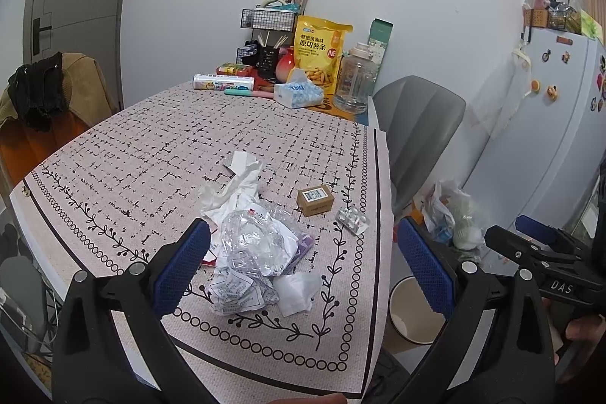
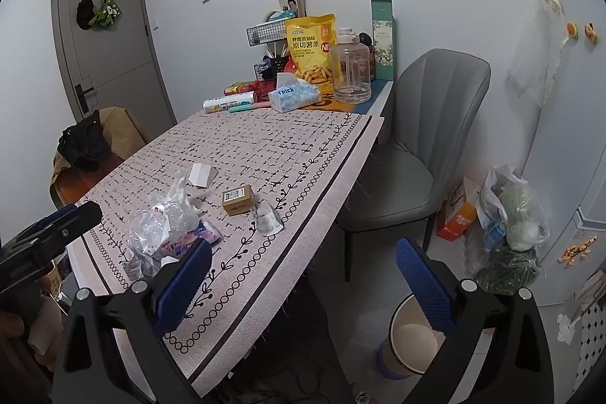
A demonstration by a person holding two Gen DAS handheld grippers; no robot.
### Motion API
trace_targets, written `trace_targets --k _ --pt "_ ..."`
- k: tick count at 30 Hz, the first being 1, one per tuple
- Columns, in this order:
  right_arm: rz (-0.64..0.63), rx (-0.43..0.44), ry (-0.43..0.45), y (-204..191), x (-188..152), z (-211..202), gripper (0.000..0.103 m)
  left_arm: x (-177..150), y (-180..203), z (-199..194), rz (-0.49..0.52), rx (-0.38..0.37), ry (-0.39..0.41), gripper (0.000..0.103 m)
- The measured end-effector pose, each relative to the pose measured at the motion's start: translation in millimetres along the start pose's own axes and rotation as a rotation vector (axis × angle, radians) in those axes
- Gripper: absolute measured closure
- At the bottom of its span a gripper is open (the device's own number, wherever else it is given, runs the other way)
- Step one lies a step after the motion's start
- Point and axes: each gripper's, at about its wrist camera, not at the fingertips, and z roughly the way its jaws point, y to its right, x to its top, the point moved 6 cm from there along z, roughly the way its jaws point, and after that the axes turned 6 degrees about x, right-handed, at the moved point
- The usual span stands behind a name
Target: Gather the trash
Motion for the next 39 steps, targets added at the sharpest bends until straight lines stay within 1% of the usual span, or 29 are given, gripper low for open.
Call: trace_targets --k 16,27,39 --pt "0.005 0.000 0.009 1.5 -0.7 -0.2 0.008 -1.6 -1.7 2.1 -0.010 -0.011 -0.009 0.006" --pt "0.003 0.002 0.016 -1.2 -0.8 -2.7 0.008 1.8 -3.2 0.3 -0.018 -0.011 0.001 0.006" --pt "0.007 0.001 0.016 -1.5 -0.9 -2.1 0.008 -1.8 -3.6 -2.3 -0.023 -0.013 0.003 0.006"
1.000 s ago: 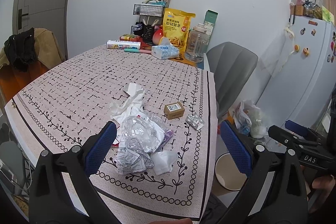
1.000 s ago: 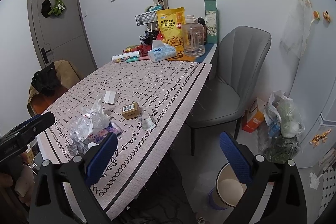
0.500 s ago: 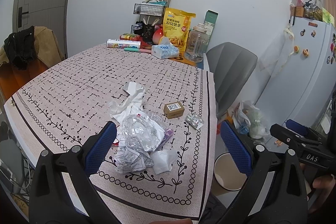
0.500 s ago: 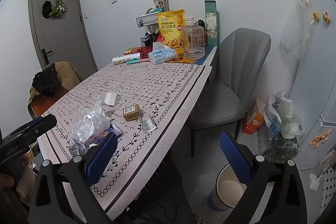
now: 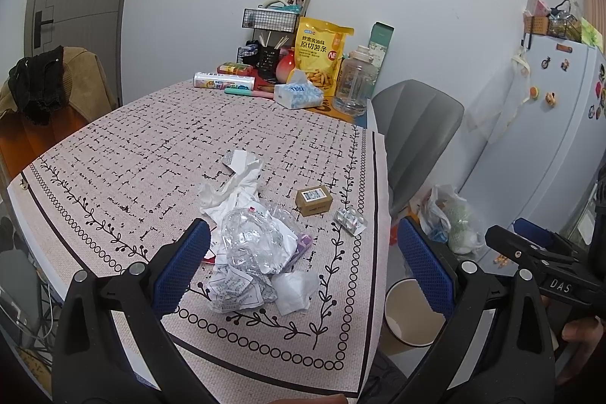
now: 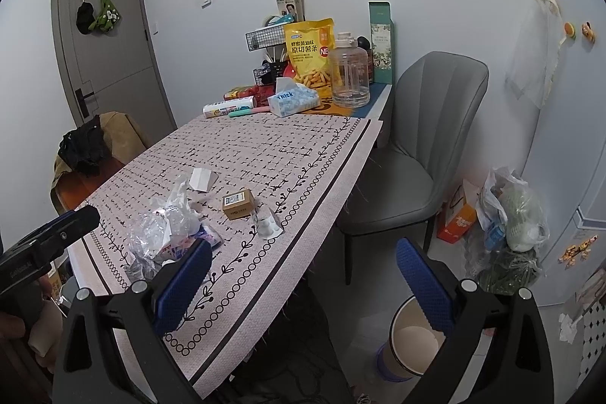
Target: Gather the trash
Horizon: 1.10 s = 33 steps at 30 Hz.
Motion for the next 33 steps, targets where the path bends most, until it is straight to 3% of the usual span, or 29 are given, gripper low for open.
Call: trace_targets --k 17,33 --pt "0.020 0.024 0.047 3 -6 9 0.007 -5 -11 8 -0.020 -0.020 -0.018 0.006" --pt "-0.031 0.112 -0.045 -24 -22 63 0.008 -32 -62 38 -0.082 0.029 -0.095 0.008"
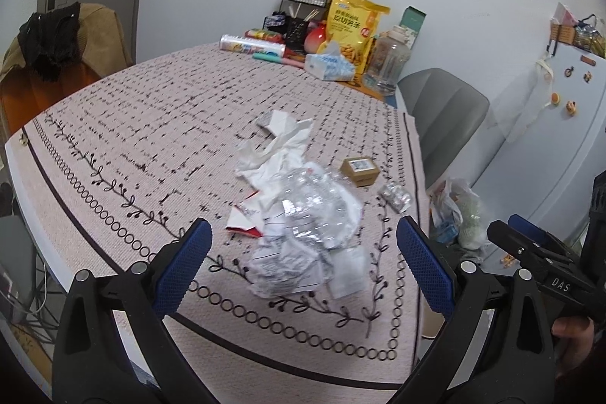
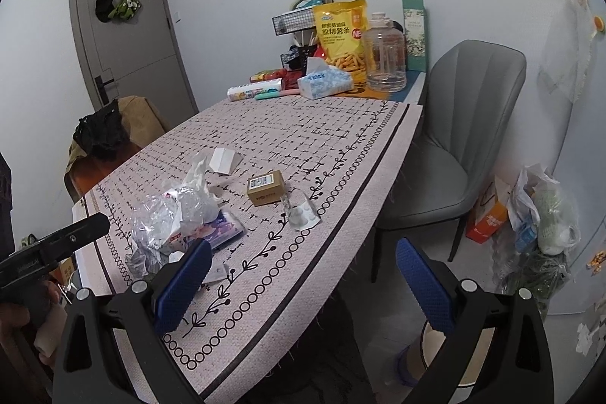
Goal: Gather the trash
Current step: 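Lower the left gripper onto the crumpled plastic bottle and close on it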
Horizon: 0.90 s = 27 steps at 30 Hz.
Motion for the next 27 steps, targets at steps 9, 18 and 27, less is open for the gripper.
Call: trace_targets --k 9,18,27 --pt "-0.011 0.033 -0.046 -6 -5 24 0.008 -8 -9 25 -0.020 -0.018 -0.061 0.021" --pt "0.026 0.025 -0.077 12 -9 33 0.008 1 10 56 0.034 -0.015 -0.095 0.021" --pt "0.032 0.040 -0.086 13 -10 40 0.008 9 42 70 0.235 0.094 -0.114 0.009"
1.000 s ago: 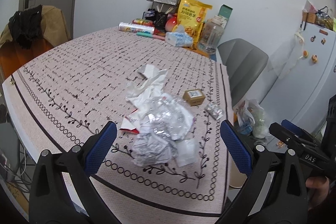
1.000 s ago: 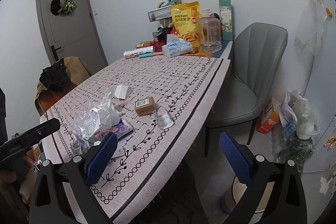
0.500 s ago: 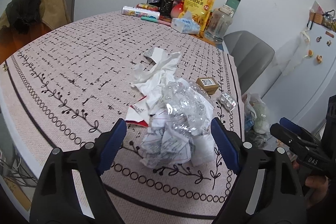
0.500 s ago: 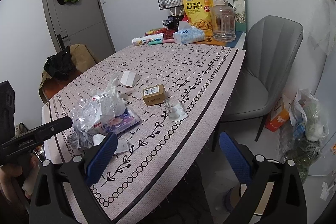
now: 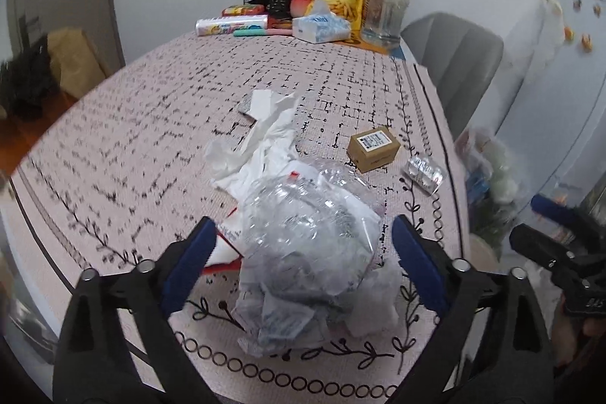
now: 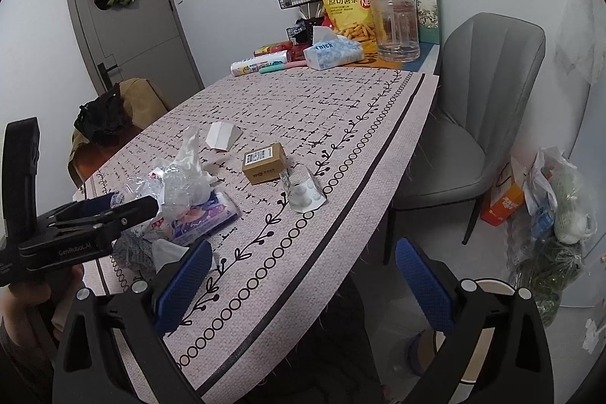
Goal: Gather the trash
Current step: 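Lower the left gripper onto the crumpled plastic bottle and close on it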
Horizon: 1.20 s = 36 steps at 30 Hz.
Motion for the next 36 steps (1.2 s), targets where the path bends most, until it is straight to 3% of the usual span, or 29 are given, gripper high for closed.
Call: trace_targets --k 6,8,9,20,22,24,28,29,32,33,34,36 --pt "-0.001 0.003 -0.009 -2 -1 1 0.008 2 4 11 0.054 0.041 -0.018 0.009" --pt "-0.001 0.000 -0.010 -1 -1 1 0.008 4 3 9 0.050 0.025 -0.004 0.019" --pt "0.001 -0.001 -0.012 0 -1 2 0.008 5 4 8 0.052 0.012 -0.009 0.032" --pt "-0.045 0.046 -0.033 -29 5 14 0.008 35 -28 -34 -0.078 -0.072 0.129 0.034" --pt "-0.057 0.058 -0.038 -36 6 17 0.008 41 -38 -41 -0.115 -0.084 0.151 0.046" --pt "-0.066 0.069 -0.045 -43 8 21 0.008 48 -50 -46 -0.155 -0.088 0.168 0.050" --pt "-0.087 0.090 -0.057 -56 9 27 0.008 54 -73 -49 -0.204 -0.075 0.176 0.082" --pt "-0.096 0.094 -0.063 -61 8 29 0.008 53 -80 -46 -0.222 -0.088 0.162 0.083" --pt "-0.115 0.107 -0.081 -71 6 34 0.008 46 -90 -38 -0.242 -0.098 0.134 0.083" --pt "-0.118 0.109 -0.086 -73 5 36 0.008 43 -93 -35 -0.245 -0.102 0.122 0.076" --pt "-0.123 0.114 -0.097 -76 3 39 0.008 40 -95 -32 -0.249 -0.108 0.110 0.058" --pt "-0.127 0.119 -0.109 -80 -1 42 0.008 34 -101 -31 -0.263 -0.114 0.117 0.036"
